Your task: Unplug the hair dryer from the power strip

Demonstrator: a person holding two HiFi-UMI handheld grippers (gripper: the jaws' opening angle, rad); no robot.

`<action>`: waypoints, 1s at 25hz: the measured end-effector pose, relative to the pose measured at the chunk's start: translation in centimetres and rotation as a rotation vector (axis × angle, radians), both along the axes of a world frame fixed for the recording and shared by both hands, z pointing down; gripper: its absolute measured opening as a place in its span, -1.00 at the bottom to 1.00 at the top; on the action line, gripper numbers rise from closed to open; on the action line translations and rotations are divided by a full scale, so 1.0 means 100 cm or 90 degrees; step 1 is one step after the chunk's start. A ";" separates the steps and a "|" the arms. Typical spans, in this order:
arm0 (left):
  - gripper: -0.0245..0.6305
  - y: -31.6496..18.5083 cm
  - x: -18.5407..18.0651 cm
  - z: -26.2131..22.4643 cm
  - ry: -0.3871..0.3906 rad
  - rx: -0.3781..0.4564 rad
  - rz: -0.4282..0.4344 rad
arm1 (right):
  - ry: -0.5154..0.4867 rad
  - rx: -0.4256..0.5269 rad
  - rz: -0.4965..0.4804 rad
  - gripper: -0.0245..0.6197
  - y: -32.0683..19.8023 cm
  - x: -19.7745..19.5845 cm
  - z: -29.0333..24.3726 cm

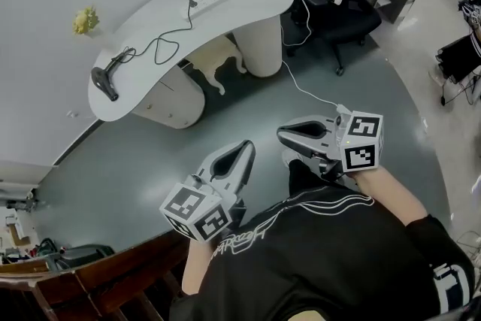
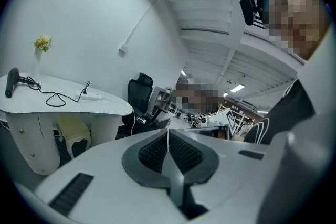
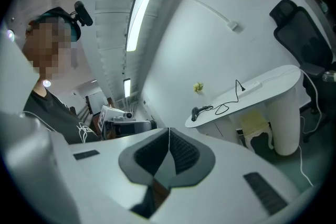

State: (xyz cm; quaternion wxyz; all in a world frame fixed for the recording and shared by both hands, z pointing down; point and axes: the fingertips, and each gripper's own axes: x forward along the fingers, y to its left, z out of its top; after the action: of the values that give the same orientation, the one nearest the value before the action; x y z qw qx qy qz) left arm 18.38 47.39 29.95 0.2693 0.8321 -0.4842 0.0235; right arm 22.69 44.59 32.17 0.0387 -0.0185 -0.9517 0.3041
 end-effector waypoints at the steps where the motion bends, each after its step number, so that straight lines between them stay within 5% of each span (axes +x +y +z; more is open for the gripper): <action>1: -0.90 -0.015 -0.004 0.003 0.002 -0.005 -0.003 | -0.002 -0.004 -0.004 -0.93 -0.014 -0.004 0.003; 15: -0.90 -0.245 -0.057 0.013 0.001 -0.007 -0.020 | -0.018 0.008 -0.018 -0.93 -0.238 -0.050 0.008; 25: -0.90 -0.277 -0.104 0.010 -0.019 0.019 -0.087 | -0.043 0.051 -0.050 -0.93 -0.282 -0.086 -0.002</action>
State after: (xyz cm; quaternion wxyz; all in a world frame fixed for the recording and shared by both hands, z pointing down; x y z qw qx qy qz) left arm 8.00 19.72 30.94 0.2505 0.8006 -0.5443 0.0097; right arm 14.07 16.41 31.94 0.0194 -0.0644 -0.9624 0.2633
